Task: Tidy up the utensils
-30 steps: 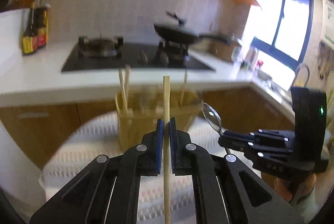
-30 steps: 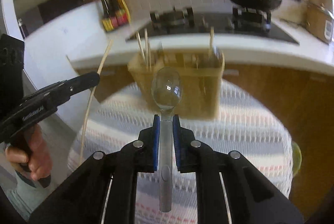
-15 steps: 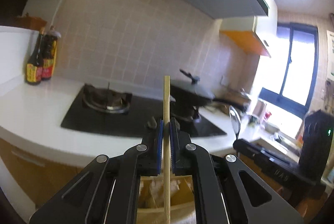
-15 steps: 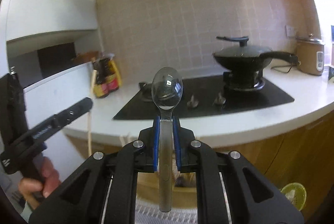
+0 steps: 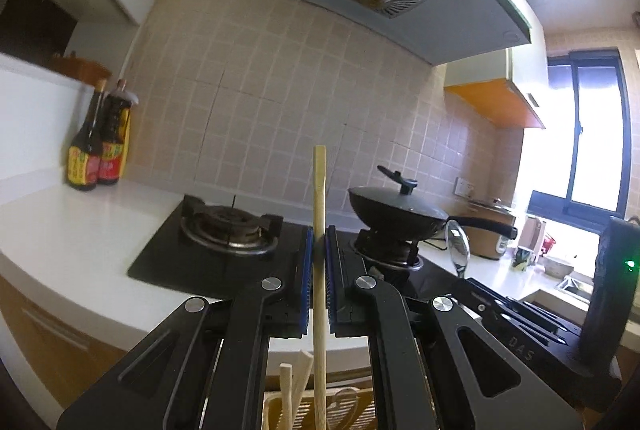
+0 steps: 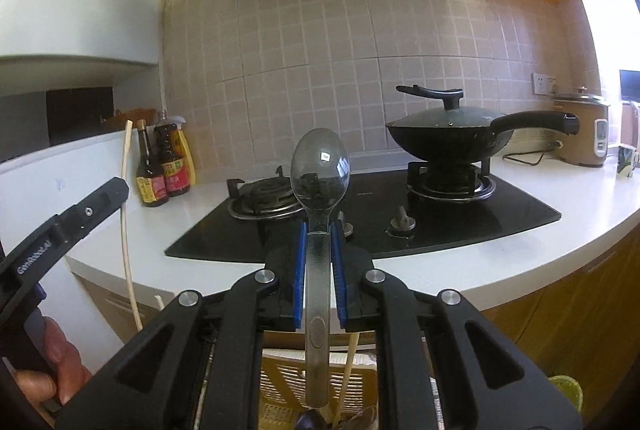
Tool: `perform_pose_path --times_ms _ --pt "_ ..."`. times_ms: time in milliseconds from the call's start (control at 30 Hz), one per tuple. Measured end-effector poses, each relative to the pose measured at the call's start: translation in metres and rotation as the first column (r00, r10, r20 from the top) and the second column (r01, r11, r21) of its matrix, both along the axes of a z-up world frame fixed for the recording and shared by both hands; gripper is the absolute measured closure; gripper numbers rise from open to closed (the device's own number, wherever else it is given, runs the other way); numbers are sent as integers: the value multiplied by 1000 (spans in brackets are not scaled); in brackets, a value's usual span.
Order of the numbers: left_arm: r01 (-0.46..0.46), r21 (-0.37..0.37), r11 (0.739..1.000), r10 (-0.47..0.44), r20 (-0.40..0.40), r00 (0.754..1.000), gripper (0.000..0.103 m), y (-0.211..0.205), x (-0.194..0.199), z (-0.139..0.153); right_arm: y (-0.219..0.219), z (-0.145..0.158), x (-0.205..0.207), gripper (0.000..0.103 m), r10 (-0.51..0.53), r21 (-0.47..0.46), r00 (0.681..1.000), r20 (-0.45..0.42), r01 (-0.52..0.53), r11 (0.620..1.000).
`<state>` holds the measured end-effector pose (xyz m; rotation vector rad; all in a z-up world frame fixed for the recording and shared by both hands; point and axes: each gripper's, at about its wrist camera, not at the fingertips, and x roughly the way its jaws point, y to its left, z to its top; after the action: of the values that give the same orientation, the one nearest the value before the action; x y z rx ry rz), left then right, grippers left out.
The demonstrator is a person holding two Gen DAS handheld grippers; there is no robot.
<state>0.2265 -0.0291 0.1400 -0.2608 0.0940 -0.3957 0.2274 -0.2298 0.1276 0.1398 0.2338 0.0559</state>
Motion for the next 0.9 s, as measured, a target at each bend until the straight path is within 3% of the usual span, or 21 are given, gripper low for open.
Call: perform_pose_path --times_ms 267,333,367,400,533,600,767,900 --pt "12 2 1000 -12 -15 1000 98 5 4 -26 -3 -14 -7 92 -11 -12 1000 5 11 1000" --pt "28 -6 1000 -29 -29 999 90 9 1 -28 -5 -14 -12 91 2 1 1000 -8 -2 1000" --pt "33 -12 999 -33 -36 999 77 12 -2 -28 -6 -15 -15 89 5 8 1000 -13 -5 1000" --pt "29 -15 999 -30 -35 999 70 14 -5 -28 -8 -15 -20 86 11 21 1000 -20 -10 1000" --pt "36 -14 999 -36 -47 998 65 25 -24 -24 -14 -12 -42 85 20 58 999 -41 -17 998" --pt "45 -19 999 -46 -54 997 54 34 -37 -21 -17 -11 -60 83 21 76 999 -43 -17 997" --pt "62 -27 998 -64 -64 996 45 51 -72 -18 -17 -10 -99 63 18 88 999 -46 -14 996" --pt "85 -22 996 -87 -72 994 39 59 -102 -18 -11 -11 -132 58 31 94 998 -54 -26 995"
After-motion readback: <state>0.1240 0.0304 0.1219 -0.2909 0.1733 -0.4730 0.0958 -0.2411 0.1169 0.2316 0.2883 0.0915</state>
